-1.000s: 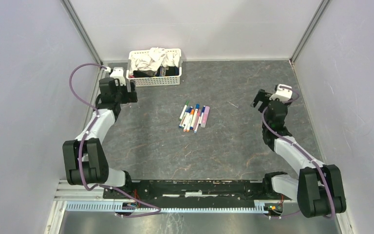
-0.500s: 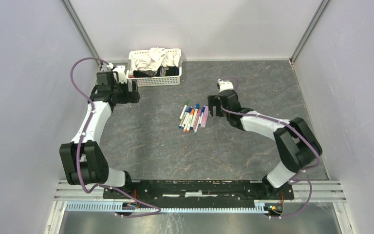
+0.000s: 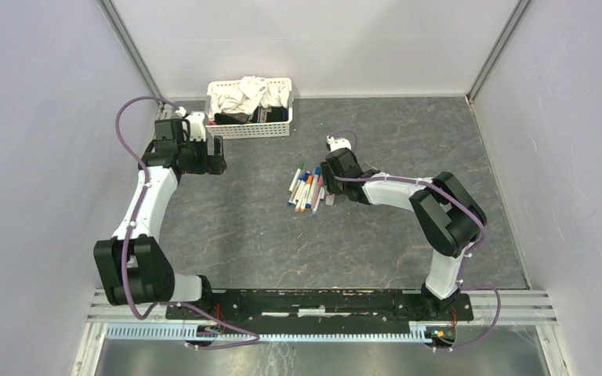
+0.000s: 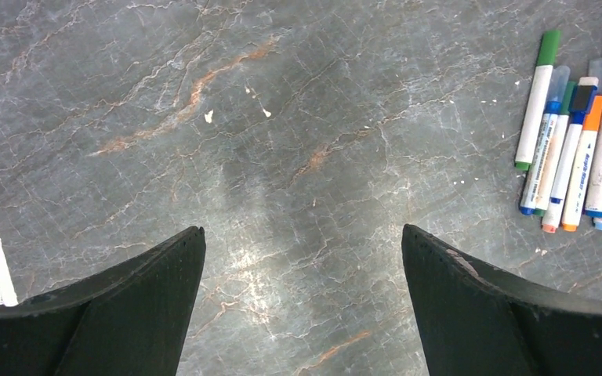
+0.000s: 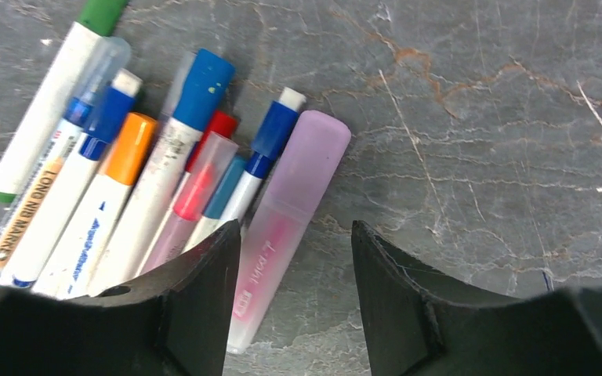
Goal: Open the pen caps
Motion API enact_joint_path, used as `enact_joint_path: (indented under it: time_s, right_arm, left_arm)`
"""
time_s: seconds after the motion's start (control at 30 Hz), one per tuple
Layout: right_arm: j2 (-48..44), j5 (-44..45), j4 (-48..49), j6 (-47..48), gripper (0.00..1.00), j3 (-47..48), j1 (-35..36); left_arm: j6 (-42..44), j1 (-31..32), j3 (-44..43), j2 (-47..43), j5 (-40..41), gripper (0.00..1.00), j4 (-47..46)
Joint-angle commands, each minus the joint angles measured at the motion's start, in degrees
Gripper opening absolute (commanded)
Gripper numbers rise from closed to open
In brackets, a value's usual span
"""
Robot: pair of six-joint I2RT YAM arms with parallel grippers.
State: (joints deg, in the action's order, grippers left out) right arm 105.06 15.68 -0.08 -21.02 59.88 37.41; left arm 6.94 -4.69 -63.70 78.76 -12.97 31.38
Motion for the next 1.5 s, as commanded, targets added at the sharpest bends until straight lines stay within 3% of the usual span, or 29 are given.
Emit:
enact_joint_path:
  time_s: [0.0,0.37,0.5,0.7,0.83,0.97,1.17,1.3,1.47]
  right_arm:
    - [0.8,3.3,-1.4,-1.6,0.58,0.4,0.2]
    - [0.2,3.0,-1.1,-1.5,0.4,-2.2,0.3]
    - [-0.7,2.5,-1.0,-1.2,0.38,-4.1,0.2]
    - [-6.0,-2.2,-0.3,0.9,0.22,-7.9,0.1]
    - [-12.0,-11.4,0.8,5.8,0.13,-8.7,0.0]
    - [-16.7,-24.4,-2.1,10.8,0.11,-7.2,-0.3]
    - [-16.6,-48.6,-4.3,11.5,0.08,-4.4,-0.2]
    - [-13.4,-61.2,-0.8,6.5,0.1,-3.0,-0.1]
    - [-10.5,-69.2,4.9,-0.5,0.11,0.1,0.5]
  left_arm:
    - [3.0,-0.1,-0.8,-2.3,-2.8,1.0,1.5]
    - [2.9,0.0,-0.8,-3.1,-5.9,1.0,2.7]
    - [3.9,0.0,-1.6,-3.1,-8.5,1.0,3.8]
    - [8.6,0.1,-3.4,-2.8,-14.8,1.0,7.8]
    - [14.0,0.5,-3.8,-3.2,-20.9,1.0,11.3]
    - [22.5,1.3,-3.5,-4.4,-29.0,1.0,16.0]
    - [44.6,3.5,-1.0,-9.0,-40.9,1.0,25.2]
    - [50.9,7.7,-1.2,-13.4,-38.2,1.0,25.4]
    - [61.0,16.4,-1.5,-17.8,-28.7,0.99,26.6]
